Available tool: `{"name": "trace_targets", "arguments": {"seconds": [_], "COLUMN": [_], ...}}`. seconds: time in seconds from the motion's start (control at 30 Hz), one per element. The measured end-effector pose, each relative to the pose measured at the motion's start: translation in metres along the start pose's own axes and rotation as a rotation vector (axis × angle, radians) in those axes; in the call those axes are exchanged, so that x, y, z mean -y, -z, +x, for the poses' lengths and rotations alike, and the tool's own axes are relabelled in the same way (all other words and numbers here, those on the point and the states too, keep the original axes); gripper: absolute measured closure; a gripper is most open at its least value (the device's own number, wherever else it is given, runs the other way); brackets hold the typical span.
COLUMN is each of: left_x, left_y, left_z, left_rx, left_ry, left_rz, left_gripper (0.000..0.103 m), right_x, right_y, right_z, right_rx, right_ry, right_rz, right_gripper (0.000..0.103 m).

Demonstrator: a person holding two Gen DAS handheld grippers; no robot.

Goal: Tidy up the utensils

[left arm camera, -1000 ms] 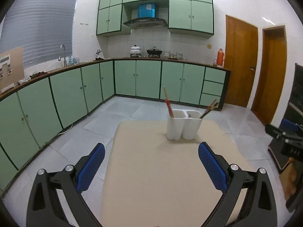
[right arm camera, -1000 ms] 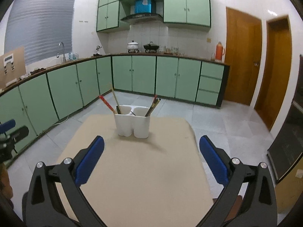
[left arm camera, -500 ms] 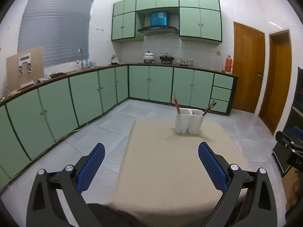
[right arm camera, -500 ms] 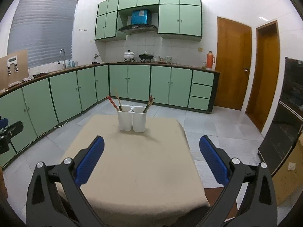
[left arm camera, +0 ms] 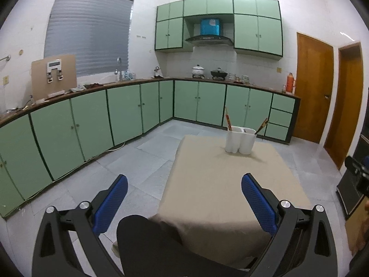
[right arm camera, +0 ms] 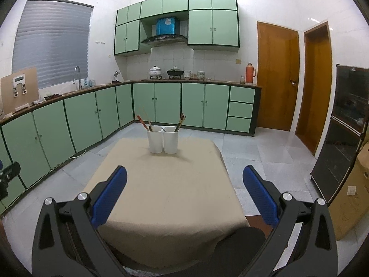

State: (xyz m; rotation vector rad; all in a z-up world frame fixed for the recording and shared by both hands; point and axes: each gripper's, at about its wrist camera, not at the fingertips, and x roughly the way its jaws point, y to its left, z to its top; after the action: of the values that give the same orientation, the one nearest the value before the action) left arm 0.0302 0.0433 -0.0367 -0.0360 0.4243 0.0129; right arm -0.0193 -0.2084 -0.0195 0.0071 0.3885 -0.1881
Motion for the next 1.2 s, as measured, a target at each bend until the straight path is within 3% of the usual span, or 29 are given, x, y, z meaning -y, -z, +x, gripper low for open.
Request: {"name": "trace_targets", "arguments": {"seconds": [0.2,0.47,1.2], "left_x": [-0.008,-0.002,0.003], "left_y": [-0.004,-0.003,0.003], "left_z": [-0.026,-0.024,-0.030], "left_rx": [0.065,0.041,0.093], "left_ry": [-0.002,-0.004,-0.030], "left_rz": [-0.022,-0.011,0.005], "left_gripper": [0.006,0.006,0.007], "right_x": [-0.003,0.002,0.009], "right_y": [-0.001,0.008,0.014], "right_z": [-0.018,-0.023,-0.021], "right_rx": [0.039,0.047,0.057], "right_ry": [0.006,0.014,0.018], "right_rz": [-0.013,0.002,0.026], "right_gripper": [0.006,0.006,0.006]}}
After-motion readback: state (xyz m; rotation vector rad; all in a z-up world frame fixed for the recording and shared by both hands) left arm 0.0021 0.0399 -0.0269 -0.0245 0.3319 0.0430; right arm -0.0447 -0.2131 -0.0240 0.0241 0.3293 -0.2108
